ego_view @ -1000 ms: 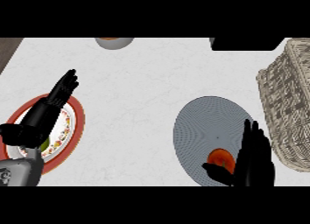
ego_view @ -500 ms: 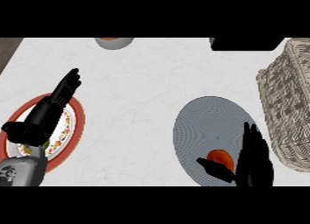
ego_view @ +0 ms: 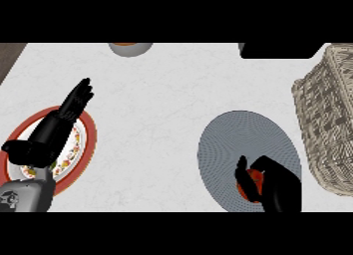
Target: Pick the tomato from the placemat and place it in the basket
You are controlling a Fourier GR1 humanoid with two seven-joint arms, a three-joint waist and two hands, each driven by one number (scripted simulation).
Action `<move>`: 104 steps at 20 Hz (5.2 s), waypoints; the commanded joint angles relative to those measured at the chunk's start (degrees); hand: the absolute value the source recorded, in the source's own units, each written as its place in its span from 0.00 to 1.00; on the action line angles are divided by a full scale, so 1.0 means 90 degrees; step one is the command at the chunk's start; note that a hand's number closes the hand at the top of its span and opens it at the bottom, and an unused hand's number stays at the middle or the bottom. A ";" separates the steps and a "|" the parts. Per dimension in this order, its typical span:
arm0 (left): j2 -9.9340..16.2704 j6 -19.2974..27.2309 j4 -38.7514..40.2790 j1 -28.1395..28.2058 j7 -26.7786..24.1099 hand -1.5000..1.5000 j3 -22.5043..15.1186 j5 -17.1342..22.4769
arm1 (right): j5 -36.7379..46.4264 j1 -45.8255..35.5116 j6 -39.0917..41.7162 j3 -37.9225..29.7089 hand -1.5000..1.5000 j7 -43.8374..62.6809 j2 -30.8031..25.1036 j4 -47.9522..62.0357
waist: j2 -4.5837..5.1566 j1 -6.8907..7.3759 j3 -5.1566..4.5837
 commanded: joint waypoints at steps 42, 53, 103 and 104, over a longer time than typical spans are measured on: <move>0.0054 -0.0012 -0.0146 0.0215 -0.0023 0.50 0.0170 -0.0120 | -0.5166 0.5016 -0.0784 -0.0756 1.00 -0.4961 -0.3934 -0.6691 | 0.0038 -0.0206 0.0000; -0.0171 0.0113 -0.0243 -0.0313 0.0523 0.50 -0.0042 -0.0158 | -0.6181 0.2823 -0.0646 -0.2103 1.00 -0.3446 -0.3486 -0.5626 | 0.0084 0.0028 0.0018; -0.0256 -0.0232 0.0036 0.0072 -0.0027 0.50 0.0159 -0.0181 | -0.8408 -0.4168 0.1349 -0.5420 0.00 -0.6023 -0.4804 0.4051 | 0.0037 0.0019 0.0024; -0.0127 -0.0289 0.0128 -0.0356 0.0242 0.50 0.0330 -0.0040 | -0.8602 -0.4132 0.1609 -0.5577 0.00 -0.6156 -0.4879 0.4341 | 0.0042 0.0007 0.0026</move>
